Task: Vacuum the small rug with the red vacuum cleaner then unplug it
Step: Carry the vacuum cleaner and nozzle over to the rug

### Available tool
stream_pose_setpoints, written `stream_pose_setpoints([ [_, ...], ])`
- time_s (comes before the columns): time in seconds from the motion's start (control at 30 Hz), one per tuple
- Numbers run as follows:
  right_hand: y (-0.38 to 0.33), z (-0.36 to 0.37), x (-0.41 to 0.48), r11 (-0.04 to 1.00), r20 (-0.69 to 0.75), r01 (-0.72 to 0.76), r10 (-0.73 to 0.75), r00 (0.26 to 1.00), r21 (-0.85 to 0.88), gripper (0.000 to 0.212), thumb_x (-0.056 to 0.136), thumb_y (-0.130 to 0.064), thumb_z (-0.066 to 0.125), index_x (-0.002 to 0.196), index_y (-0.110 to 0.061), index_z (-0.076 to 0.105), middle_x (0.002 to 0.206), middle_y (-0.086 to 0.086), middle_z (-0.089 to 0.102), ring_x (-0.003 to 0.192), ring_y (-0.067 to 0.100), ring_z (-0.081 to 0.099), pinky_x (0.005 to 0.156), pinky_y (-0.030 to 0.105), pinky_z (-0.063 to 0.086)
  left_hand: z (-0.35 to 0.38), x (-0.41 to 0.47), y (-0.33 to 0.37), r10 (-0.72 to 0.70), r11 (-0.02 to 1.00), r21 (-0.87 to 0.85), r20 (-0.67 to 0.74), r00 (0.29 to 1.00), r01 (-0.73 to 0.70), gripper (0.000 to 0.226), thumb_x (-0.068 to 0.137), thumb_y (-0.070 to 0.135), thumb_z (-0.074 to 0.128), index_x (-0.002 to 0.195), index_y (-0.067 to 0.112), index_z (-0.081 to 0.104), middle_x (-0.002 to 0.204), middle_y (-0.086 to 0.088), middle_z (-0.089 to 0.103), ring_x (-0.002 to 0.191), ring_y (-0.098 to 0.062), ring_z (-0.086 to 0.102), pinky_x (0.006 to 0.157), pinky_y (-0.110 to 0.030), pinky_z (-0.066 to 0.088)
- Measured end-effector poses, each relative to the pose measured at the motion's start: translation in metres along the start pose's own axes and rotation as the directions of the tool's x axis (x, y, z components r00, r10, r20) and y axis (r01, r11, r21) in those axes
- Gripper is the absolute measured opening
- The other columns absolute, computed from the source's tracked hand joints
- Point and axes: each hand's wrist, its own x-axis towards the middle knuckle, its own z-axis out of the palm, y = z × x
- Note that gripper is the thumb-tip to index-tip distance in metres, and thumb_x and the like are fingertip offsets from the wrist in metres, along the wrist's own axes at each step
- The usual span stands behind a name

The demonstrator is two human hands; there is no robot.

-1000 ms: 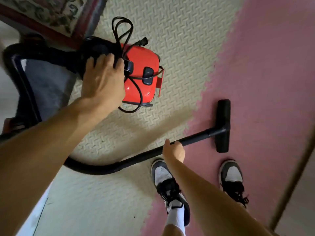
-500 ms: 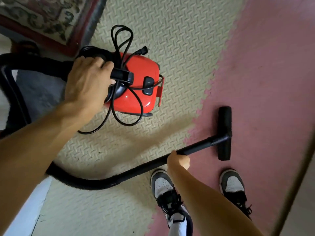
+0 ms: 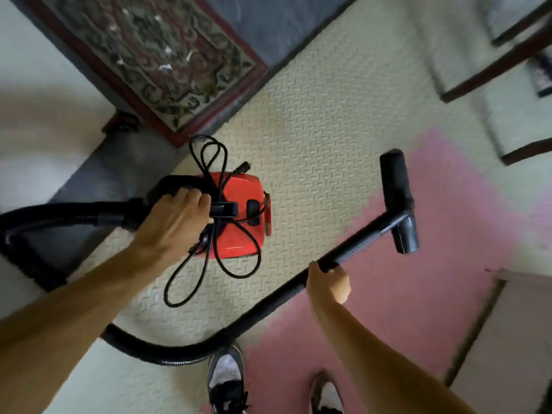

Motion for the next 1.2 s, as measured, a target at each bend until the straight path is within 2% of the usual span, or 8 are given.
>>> stream_pose_setpoints([
  [0.2,-0.092,-0.049,0.02,0.925,0.104,0.329,-0.314,0.944,-0.188,0.019,0.078,-0.022,0.064,0.097,-0.021,0.066,0.082,0.001,0.069,0.078,0.026,0.065,0.073,0.034,0.054,-0.046,-0.016,-0.001,-0.223,0.969,-0.11,0.0,0.975,0.221,0.038,0.057,0.022,0.087,0.069,0.002,0.056,0.061,-0.015,0.054,0.052,-0.032,0.056,0.036,-0.031,0.042],
  [0.3,-0.132,-0.063,0.033,0.852,0.189,0.468,-0.432,0.882,-0.236,0.02,0.079,-0.021,0.063,0.099,-0.021,0.065,0.074,0.0,0.065,0.067,0.022,0.059,0.057,0.026,0.046,-0.064,-0.009,0.008,-0.373,0.915,-0.172,-0.015,0.928,0.365,0.035,0.062,0.017,0.085,0.069,-0.003,0.057,0.059,-0.019,0.054,0.048,-0.033,0.057,0.037,-0.031,0.043],
  [0.4,-0.174,-0.074,0.045,0.761,0.306,0.601,-0.527,0.793,-0.245,0.017,0.08,-0.02,0.062,0.097,-0.019,0.062,0.071,-0.002,0.06,0.059,0.014,0.05,0.045,0.019,0.031,-0.075,-0.001,0.016,-0.501,0.841,-0.241,-0.004,0.865,0.485,0.029,0.077,0.018,0.075,0.077,-0.005,0.057,0.066,-0.023,0.057,0.054,-0.037,0.058,0.042,-0.036,0.044],
  [0.57,-0.241,-0.098,0.065,0.534,0.475,0.8,-0.648,0.595,-0.274,0.019,0.081,-0.023,0.061,0.099,-0.017,0.057,0.074,0.002,0.062,0.067,0.025,0.059,0.048,0.027,0.037,-0.095,0.008,0.027,-0.691,0.667,-0.349,0.039,0.722,0.658,0.032,0.091,0.028,0.054,0.089,-0.004,0.056,0.08,-0.025,0.06,0.07,-0.041,0.058,0.058,-0.045,0.048],
  [0.7,-0.291,-0.1,0.065,0.362,0.56,0.892,-0.694,0.452,-0.272,0.025,0.086,-0.026,0.059,0.106,-0.012,0.055,0.087,0.01,0.067,0.076,0.031,0.063,0.062,0.037,0.053,-0.115,0.003,0.042,-0.791,0.536,-0.395,0.072,0.607,0.746,0.033,0.092,0.031,0.053,0.087,-0.002,0.056,0.081,-0.023,0.06,0.073,-0.04,0.059,0.057,-0.042,0.045],
  [0.93,-0.337,-0.055,0.035,0.088,0.684,0.958,-0.683,0.258,-0.274,0.033,0.09,-0.029,0.061,0.115,-0.008,0.055,0.103,0.014,0.069,0.087,0.028,0.067,0.066,0.031,0.053,-0.12,0.015,0.043,-0.86,0.342,-0.523,0.161,0.484,0.781,0.033,0.094,0.033,0.051,0.088,0.002,0.058,0.083,-0.018,0.061,0.073,-0.036,0.059,0.056,-0.035,0.038],
  [1.07,-0.35,-0.016,0.019,-0.02,0.743,0.96,-0.638,0.202,-0.278,0.034,0.089,-0.029,0.064,0.115,-0.009,0.056,0.111,0.012,0.068,0.097,0.028,0.067,0.073,0.031,0.053,-0.108,0.018,0.037,-0.885,0.242,-0.557,0.208,0.416,0.794,0.032,0.093,0.033,0.051,0.098,0.003,0.06,0.091,-0.017,0.064,0.08,-0.037,0.061,0.062,-0.036,0.042],
  [1.2,-0.353,0.02,0.028,-0.016,0.766,0.956,-0.603,0.223,-0.291,0.035,0.089,-0.028,0.065,0.117,-0.009,0.057,0.115,0.013,0.066,0.103,0.029,0.065,0.081,0.034,0.053,-0.094,0.033,0.025,-0.903,0.168,-0.542,0.251,0.349,0.823,0.031,0.092,0.033,0.054,0.095,0.003,0.061,0.09,-0.017,0.064,0.079,-0.036,0.061,0.061,-0.034,0.039],
])
